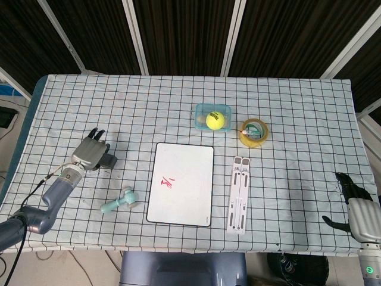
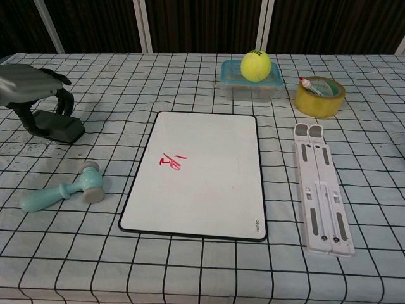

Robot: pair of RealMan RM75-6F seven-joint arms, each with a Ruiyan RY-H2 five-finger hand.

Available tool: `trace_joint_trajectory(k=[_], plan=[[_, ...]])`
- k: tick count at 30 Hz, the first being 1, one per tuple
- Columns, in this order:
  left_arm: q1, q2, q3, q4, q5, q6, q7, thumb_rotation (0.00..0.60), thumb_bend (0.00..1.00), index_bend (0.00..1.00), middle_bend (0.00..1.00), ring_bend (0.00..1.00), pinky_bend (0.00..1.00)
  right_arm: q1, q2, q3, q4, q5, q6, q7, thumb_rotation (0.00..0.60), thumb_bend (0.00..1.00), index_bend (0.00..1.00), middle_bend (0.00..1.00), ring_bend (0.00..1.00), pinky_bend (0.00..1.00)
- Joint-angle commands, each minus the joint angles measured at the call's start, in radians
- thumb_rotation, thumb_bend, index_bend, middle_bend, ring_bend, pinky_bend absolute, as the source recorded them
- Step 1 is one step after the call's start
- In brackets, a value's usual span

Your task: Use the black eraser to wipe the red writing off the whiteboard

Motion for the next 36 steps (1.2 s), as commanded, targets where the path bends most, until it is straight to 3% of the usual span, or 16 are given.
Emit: trace_joint_trajectory(k=[1, 11, 21, 31, 36], plan=[[0.002, 0.009, -0.004, -0.013, 0.003, 0.009, -0.007, 0.6, 0.33, 0.47, 0.47, 0.0, 0.05, 0.0, 0.001, 0.0, -0.001, 0.0, -0.001, 0.001, 0.6, 0.07, 0.06, 0.11, 0.2, 0.21], [0.008, 0.065, -0.022, -0.101, 0.006, 0.048, -0.012, 0.6, 0.34, 0.47, 0.47, 0.0, 0.05, 0.0, 0.002, 0.001, -0.003, 0.001, 0.0, 0.005, 0.6, 0.07, 0.06, 0.11, 0.2, 0.21], [-0.04, 0.146, -0.075, -0.348, -0.028, 0.082, 0.12, 0.6, 0.34, 0.46, 0.48, 0.01, 0.05, -0.001, 0.003, 0.0, -0.003, -0.001, 0.001, 0.01, 0.6, 0.07, 0.06, 0.11, 0.2, 0.21], [-0.147, 0.038, -0.128, -0.476, -0.279, 0.15, 0.447, 0.6, 0.34, 0.46, 0.47, 0.01, 0.05, -0.002, 0.005, 0.0, -0.002, -0.003, 0.001, 0.017, 0.6, 0.07, 0.06, 0.11, 0.2, 0.21], [-0.187, -0.047, -0.133, -0.474, -0.363, 0.188, 0.524, 0.6, 0.34, 0.45, 0.47, 0.01, 0.05, -0.002, 0.004, 0.0, -0.002, -0.004, 0.003, 0.014, 0.6, 0.07, 0.06, 0.11, 0.2, 0.21]])
